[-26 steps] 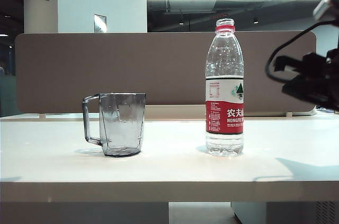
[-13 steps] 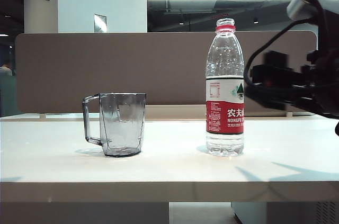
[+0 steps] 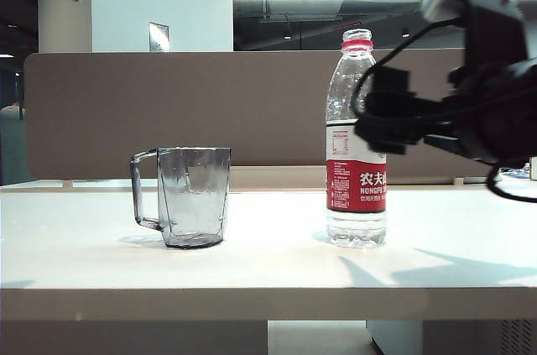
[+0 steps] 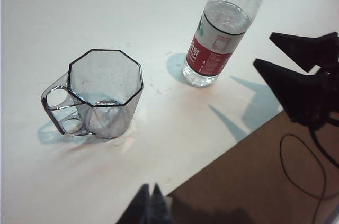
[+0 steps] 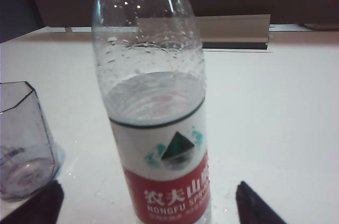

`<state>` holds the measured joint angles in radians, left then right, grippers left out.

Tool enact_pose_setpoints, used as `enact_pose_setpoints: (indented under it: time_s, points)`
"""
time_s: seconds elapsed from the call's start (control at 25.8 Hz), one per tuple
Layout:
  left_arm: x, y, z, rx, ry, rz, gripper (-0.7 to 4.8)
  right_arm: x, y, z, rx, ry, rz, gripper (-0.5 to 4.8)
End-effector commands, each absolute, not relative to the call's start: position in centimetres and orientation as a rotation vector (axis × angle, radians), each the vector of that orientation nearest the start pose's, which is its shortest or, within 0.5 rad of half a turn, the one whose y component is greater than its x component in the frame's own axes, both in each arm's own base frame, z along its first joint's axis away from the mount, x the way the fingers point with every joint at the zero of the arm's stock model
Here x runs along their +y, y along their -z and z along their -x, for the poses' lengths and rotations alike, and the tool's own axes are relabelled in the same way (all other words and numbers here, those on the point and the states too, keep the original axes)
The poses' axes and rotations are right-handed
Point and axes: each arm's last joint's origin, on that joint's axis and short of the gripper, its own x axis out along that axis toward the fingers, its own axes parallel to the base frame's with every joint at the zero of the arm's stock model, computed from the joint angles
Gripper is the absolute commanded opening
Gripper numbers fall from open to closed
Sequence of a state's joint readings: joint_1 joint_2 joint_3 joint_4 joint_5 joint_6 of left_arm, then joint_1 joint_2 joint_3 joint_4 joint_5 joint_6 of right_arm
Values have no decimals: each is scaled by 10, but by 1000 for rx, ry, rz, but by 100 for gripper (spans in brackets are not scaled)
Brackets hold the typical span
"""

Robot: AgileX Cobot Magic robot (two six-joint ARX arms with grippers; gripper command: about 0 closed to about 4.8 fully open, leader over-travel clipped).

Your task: Pick up the mineral water bottle on the table and pour water into the mug until it's full.

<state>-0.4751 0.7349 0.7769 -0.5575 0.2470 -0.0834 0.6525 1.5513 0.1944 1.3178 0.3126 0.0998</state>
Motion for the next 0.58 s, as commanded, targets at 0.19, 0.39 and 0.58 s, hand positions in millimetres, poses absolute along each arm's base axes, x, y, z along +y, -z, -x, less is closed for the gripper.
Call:
enact_pose_setpoints:
  time_s: [0.19, 0.39, 0.58]
  points:
    - [-75, -307, -130, 529, 685, 21, -5, 144, -126, -203, 88, -335, -58, 479]
    - [-75, -307, -130, 529, 685, 21, -5, 152, -119, -218, 82, -323, -62, 479]
    - [-75, -307, -130, 529, 685, 21, -5, 155, -115, -242, 73, -286, -68, 479]
